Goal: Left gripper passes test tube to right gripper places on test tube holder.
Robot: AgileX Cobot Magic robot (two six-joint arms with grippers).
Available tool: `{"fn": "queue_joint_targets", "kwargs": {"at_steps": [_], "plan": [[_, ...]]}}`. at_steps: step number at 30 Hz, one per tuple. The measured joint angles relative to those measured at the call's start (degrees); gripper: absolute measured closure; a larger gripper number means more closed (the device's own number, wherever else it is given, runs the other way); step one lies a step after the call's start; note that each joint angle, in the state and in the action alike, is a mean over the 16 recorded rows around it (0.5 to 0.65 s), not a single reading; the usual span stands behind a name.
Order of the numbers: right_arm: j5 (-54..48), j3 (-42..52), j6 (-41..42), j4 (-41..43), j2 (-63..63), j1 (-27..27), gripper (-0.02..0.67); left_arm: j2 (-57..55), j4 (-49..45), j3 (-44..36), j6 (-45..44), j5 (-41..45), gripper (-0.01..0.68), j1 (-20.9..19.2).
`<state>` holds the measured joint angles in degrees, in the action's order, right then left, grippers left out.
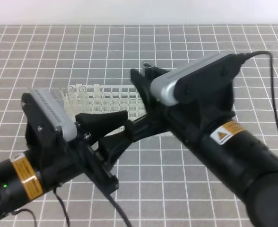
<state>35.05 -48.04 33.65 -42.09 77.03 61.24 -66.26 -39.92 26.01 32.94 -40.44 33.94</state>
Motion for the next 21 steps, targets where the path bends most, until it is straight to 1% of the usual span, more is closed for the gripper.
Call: {"fn": "queue_joint_targets", "kwargs": {"at_steps": [5,9,13,16,21], "plan": [[-3.0,0.0,4.9,-4.3,-2.4,0.0,0.553,7.5,-6.5,0.0,4.7,4.3,0.556,-0.1],[-5.8,0.0,7.8,-6.5,-4.2,0.0,0.553,15.6,-14.3,-0.4,11.9,9.4,0.637,-0.1],[-8.8,0.0,10.4,-8.5,-5.6,0.0,0.553,25.6,-22.6,-2.4,21.7,14.2,0.663,-0.1],[-10.7,0.0,12.2,-10.0,-6.3,0.0,0.553,33.2,-27.8,-4.6,29.0,17.4,0.669,-0.1],[-12.8,0.0,15.5,-12.6,-7.3,0.0,0.553,44.7,-33.7,-9.4,38.5,21.3,0.673,-0.1]]}}
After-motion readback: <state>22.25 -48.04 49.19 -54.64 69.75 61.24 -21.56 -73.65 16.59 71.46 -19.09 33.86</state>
